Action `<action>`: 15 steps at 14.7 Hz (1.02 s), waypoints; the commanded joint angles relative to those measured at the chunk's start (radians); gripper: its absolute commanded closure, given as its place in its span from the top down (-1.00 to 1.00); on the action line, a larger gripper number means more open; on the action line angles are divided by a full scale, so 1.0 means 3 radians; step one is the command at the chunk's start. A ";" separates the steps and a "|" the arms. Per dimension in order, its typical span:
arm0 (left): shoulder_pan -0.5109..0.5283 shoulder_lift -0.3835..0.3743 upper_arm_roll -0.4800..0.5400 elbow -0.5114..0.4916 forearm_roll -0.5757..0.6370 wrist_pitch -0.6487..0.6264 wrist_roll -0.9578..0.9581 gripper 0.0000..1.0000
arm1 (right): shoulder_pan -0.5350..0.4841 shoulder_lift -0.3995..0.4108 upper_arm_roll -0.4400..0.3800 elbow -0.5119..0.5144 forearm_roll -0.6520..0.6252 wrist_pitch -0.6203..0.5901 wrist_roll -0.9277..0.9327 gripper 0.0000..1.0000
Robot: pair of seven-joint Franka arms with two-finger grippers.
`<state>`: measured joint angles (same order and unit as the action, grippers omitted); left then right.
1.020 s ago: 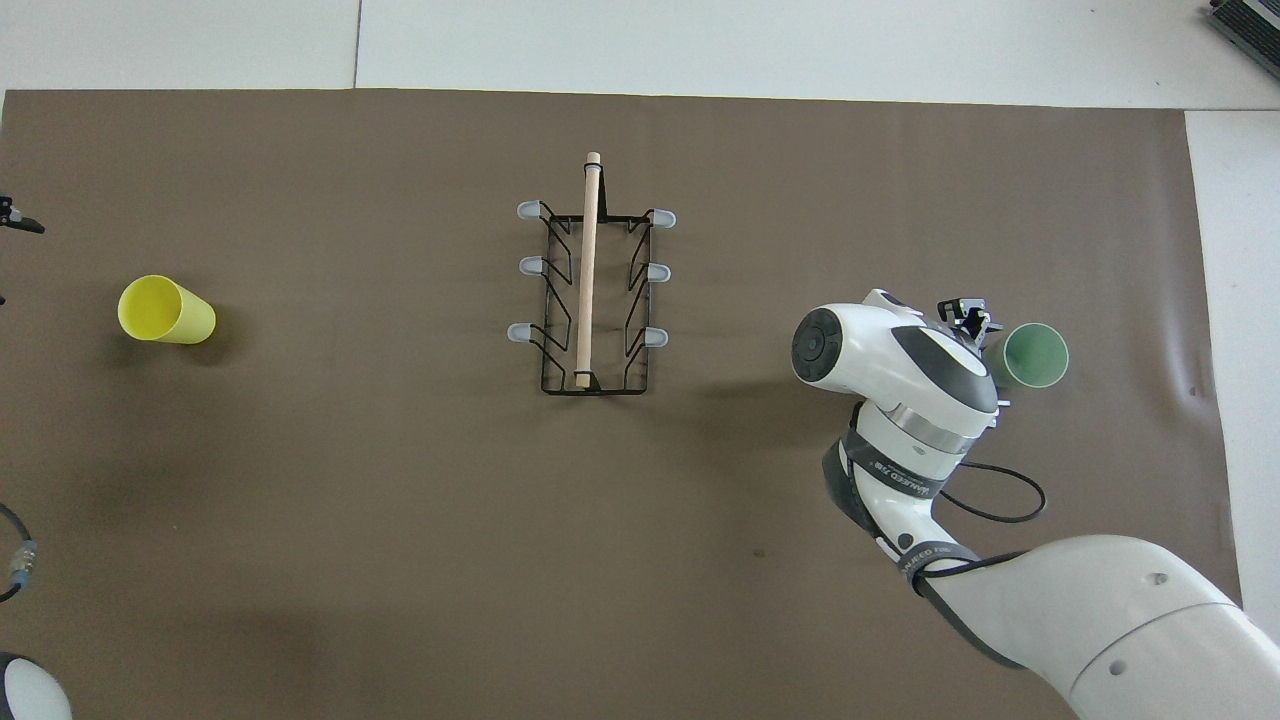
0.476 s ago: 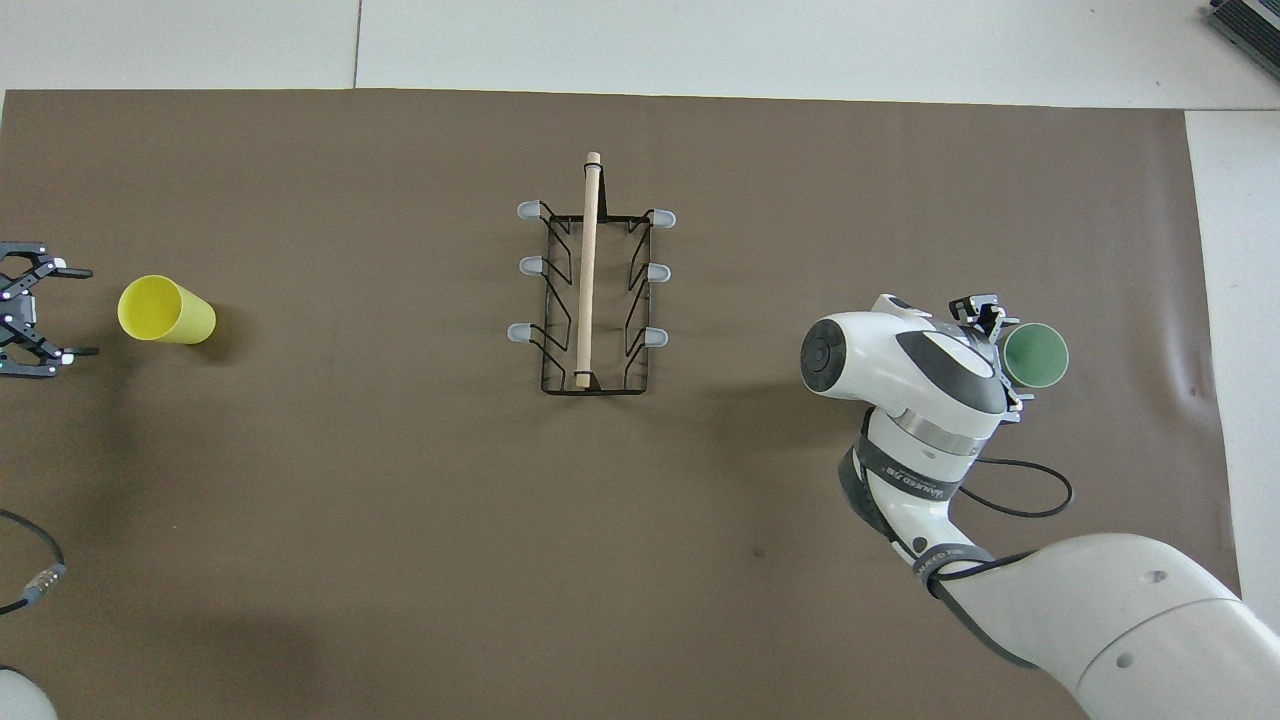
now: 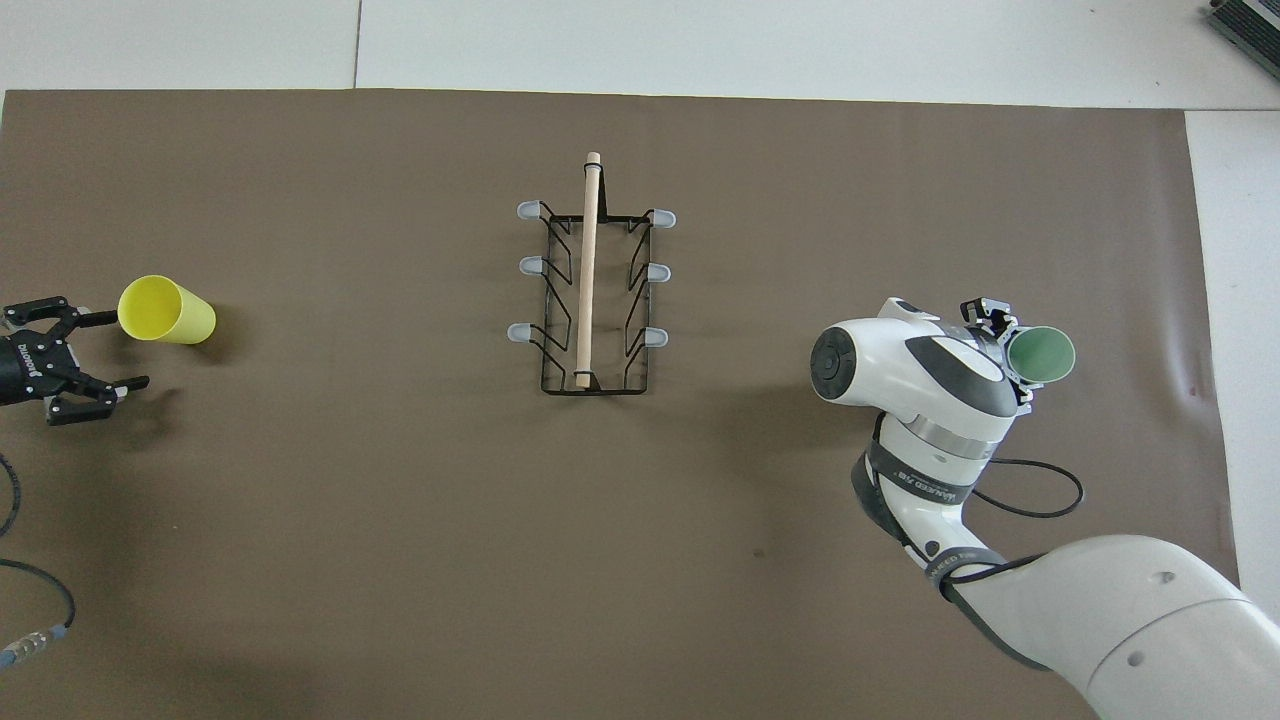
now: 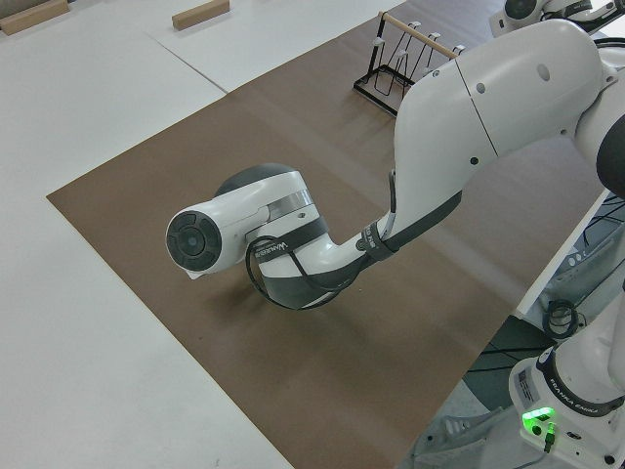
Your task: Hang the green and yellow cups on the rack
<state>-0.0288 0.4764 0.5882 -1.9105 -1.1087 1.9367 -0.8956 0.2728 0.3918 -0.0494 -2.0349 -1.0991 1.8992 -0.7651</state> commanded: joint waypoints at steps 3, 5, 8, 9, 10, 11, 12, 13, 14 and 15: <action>-0.0195 -0.0223 0.0003 -0.0447 -0.0496 0.0344 -0.0042 1.00 | 0.0011 -0.0114 0.0062 0.0288 0.0461 -0.0307 0.0096 -1.00; -0.0226 -0.0248 0.0003 -0.0534 -0.0721 0.0401 -0.0037 1.00 | 0.0006 -0.0282 0.0067 0.0345 0.0651 -0.0358 0.0045 -1.00; -0.0267 -0.0249 -0.0018 -0.0550 -0.0875 0.0514 -0.0037 1.00 | -0.0060 -0.0599 0.0062 0.0361 0.1151 -0.0358 -0.0266 -1.00; -0.0297 -0.0248 -0.0018 -0.0555 -0.0911 0.0519 -0.0037 1.00 | -0.0086 -0.0732 0.0062 0.0366 0.1396 -0.0363 -0.0388 -1.00; -0.0303 -0.0259 -0.0023 -0.0586 -0.0932 0.0519 -0.0037 1.00 | -0.0091 -0.0845 0.0062 0.0366 0.1606 -0.0363 -0.0466 -1.00; -0.0308 -0.0264 -0.0023 -0.0591 -0.1008 0.0524 -0.0037 1.00 | -0.0086 -0.0932 0.0062 0.0361 0.1775 -0.0363 -0.0492 -1.00; -0.0318 -0.0264 -0.0023 -0.0591 -0.1064 0.0554 -0.0032 1.00 | -0.0081 -0.1004 0.0067 0.0366 0.1969 -0.0358 -0.0492 -1.00; -0.0359 -0.0264 -0.0033 -0.0596 -0.1075 0.0626 -0.0032 1.00 | -0.0096 -0.1085 0.0062 0.0361 0.2219 -0.0328 -0.0487 -1.00; -0.0369 -0.0254 -0.0033 -0.0596 -0.1085 0.0667 -0.0032 1.00 | -0.0101 -0.1162 0.0062 0.0361 0.2465 -0.0302 -0.0482 -1.00; -0.0369 -0.0254 -0.0038 -0.0596 -0.1141 0.0718 -0.0037 1.00 | -0.0101 -0.1193 0.0062 0.0366 0.2695 -0.0211 -0.0487 -1.00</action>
<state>-0.1181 0.4392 0.5763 -2.0466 -1.4190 2.0987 -0.8992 0.2576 0.0692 -0.0389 -1.9102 -0.3991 1.8024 -0.8917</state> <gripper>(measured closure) 0.000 0.300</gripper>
